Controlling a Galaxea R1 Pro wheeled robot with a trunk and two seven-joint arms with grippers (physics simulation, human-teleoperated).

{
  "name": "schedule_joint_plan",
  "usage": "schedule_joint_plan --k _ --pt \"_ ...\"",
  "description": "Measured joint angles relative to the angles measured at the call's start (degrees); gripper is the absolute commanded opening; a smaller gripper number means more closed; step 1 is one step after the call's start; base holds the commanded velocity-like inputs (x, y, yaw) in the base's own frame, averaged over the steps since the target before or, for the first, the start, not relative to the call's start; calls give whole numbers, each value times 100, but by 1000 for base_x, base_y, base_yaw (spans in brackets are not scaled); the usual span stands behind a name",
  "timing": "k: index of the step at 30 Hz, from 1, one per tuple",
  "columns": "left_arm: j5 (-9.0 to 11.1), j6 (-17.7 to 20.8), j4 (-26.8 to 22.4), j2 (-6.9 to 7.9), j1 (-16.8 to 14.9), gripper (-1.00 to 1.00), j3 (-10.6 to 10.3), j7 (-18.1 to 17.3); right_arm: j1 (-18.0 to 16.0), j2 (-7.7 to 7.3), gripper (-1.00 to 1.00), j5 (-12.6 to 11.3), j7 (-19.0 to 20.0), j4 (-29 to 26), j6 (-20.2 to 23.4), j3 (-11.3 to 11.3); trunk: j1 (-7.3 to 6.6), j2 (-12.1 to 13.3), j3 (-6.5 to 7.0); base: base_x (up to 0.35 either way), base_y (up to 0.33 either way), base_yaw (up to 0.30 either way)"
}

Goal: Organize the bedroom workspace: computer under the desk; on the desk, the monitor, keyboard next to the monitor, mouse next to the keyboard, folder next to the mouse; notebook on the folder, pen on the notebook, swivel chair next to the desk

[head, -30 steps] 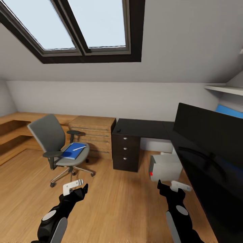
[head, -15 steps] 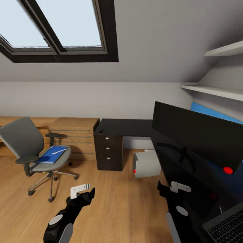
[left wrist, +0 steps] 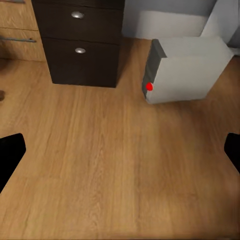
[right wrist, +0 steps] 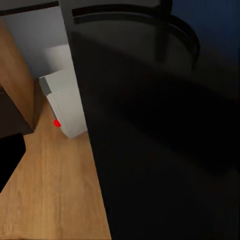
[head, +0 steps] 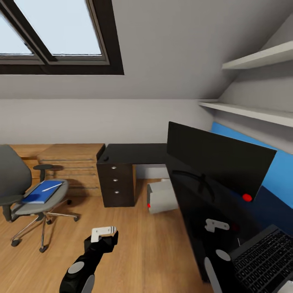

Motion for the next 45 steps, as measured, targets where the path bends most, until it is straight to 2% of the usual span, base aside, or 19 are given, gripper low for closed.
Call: schedule_joint_plan --k 3,8,11,15,18,25,32,37,45 --pt "-27 1 102 0 0 100 1 11 0 -121 100 -3 257 6 11 -19 0 0 0 0 -314 -5" --pt "-38 1 255 -1 0 100 37 17 0 -235 100 -14 423 9 42 -29 0 0 0 0 -317 -1" --pt "-39 1 267 0 0 100 44 16 0 -331 100 -23 652 9 51 -24 0 0 0 0 -317 0" --pt "-45 -5 268 -5 0 100 34 15 -1 -377 100 -22 817 9 60 -38 0 0 0 0 -318 0" --pt "-47 -7 265 -8 0 100 23 18 -1 -404 100 -22 857 9 63 -48 0 0 0 0 -318 0" --pt "-41 -16 46 -10 0 100 11 4 -29 -593 100 -22 957 257 58 -67 0 0 0 0 -317 0" --pt "-32 -16 -38 -9 0 100 9 -5 -62 -891 100 -35 969 566 64 -124 0 0 0 0 -317 0" --pt "-31 -8 -45 -10 0 100 8 -6 -166 -940 100 -32 973 781 64 -215 0 0 0 0 -317 0" --pt "-22 1 -55 -11 0 100 9 -9 -631 -1016 100 -18 942 1548 63 -269 0 0 0 0 -263 0"
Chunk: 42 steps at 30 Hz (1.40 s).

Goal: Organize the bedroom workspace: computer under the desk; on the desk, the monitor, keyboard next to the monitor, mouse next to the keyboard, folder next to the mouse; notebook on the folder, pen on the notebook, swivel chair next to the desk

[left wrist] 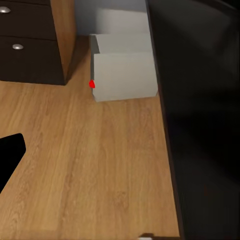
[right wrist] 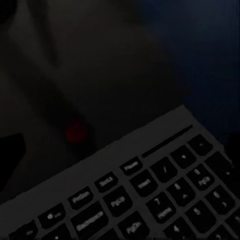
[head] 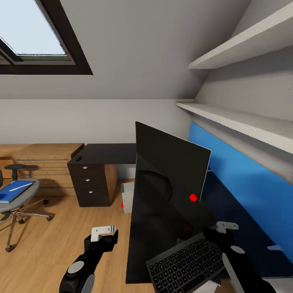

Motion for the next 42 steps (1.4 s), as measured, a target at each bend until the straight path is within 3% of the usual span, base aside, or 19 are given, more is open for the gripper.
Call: schedule_joint_plan --k 7,9,12,16,19,21,27,34,42 --pt "1 8 -20 7 0 100 7 -5 -405 -9 100 16 -6 487 -3 3 0 0 0 0 -38 0" --pt "1 9 -24 7 0 100 6 -5 -708 -10 100 19 -2 904 -23 3 0 0 0 0 -5 0" --pt "1 10 -26 8 0 100 15 -5 -1678 -19 100 35 -1 2232 -130 10 0 0 1 0 -2 0" --pt "1 11 -30 8 0 100 30 -5 -2338 -32 100 47 -5 3141 -394 13 0 0 0 0 0 0" --pt "1 11 -38 12 0 100 37 -5 -2586 -41 100 52 -7 3470 -497 14 0 0 0 0 0 0" --pt "0 11 -102 18 0 100 46 -5 -2754 -162 100 42 -11 3657 -519 8 0 0 0 0 0 0" --pt "10 11 -175 18 0 100 56 -5 -2854 -365 100 -17 -16 4079 -511 1 0 0 0 0 0 0" --pt "28 11 -188 -17 0 100 298 -8 -2868 -394 100 -5 -11 4301 -514 17 0 0 0 0 0 0" --pt "84 10 -188 -103 0 100 348 -1 -2869 -394 100 -12 3 4307 -514 28 65 -119 -54 0 0 0"
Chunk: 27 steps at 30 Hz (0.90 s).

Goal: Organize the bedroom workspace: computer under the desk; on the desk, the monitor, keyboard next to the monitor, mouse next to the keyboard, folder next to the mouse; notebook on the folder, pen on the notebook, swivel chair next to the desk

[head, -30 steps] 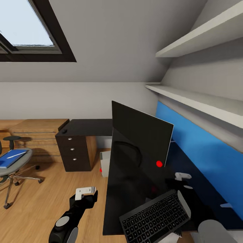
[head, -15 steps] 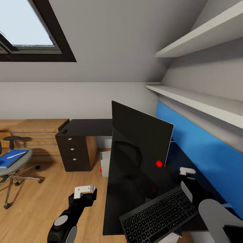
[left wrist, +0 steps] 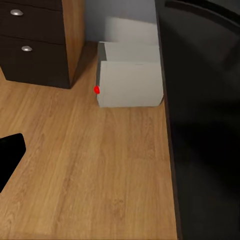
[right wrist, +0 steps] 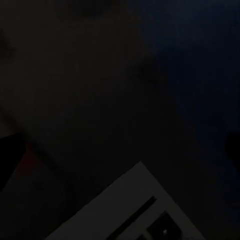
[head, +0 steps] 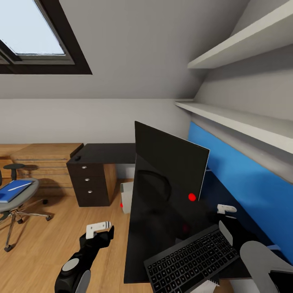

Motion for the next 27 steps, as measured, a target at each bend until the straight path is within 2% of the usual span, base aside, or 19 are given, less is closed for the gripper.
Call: schedule_joint_plan --k 6,16,22,27 --pt "18 1 -1 -53 0 100 16 4 0 -13 100 6 6 -21 -14 -3 132 -241 -108 0 0 0" --pt "22 1 -2 -58 0 100 27 5 0 -22 100 18 -2 -46 -9 -8 352 -642 -288 0 0 0" --pt "21 2 -4 -62 0 100 212 5 0 -29 100 16 -5 -48 -8 -11 483 -883 -395 0 0 0" --pt "22 3 -6 -64 0 100 246 5 0 -31 100 16 -4 -48 -7 -11 593 -1084 -485 0 0 0"
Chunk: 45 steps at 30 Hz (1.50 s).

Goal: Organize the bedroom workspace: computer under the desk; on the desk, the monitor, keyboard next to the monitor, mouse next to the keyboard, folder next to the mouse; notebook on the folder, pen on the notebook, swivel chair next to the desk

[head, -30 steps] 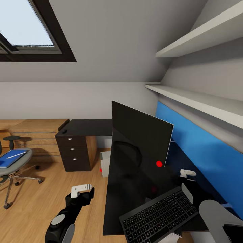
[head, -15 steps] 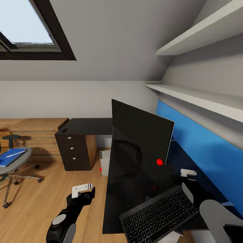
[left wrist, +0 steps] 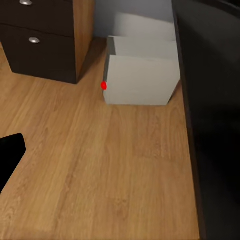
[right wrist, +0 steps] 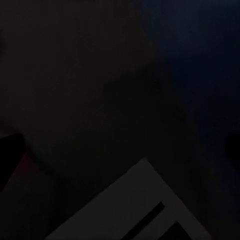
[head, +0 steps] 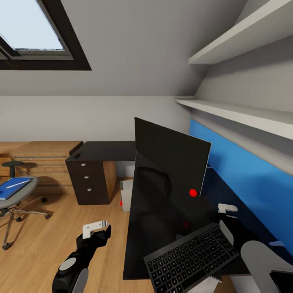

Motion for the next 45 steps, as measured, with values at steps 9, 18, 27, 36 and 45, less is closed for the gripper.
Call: schedule_joint_plan --k 9,18,27,36,45 --pt "189 31 24 -52 0 100 64 0 0 -21 100 -7 -2 22 -34 -7 198 -361 -162 0 0 0" --pt "1159 70 62 -26 0 100 842 15 0 -136 100 -16 -12 26 -36 -53 395 -722 -323 0 0 0" --pt "1871 932 12 22 0 100 1810 -9 0 -166 100 -18 -9 23 -36 -103 593 -1083 -485 0 0 0" --pt "2120 995 10 45 -1 100 2127 -24 -5 -166 100 -24 -3 -59 0 -121 769 -1406 -628 0 0 0" --pt "2126 964 9 40 1 100 2162 -60 -4 -160 100 -42 -11 -50 -2 -129 769 -1407 -628 0 0 0"
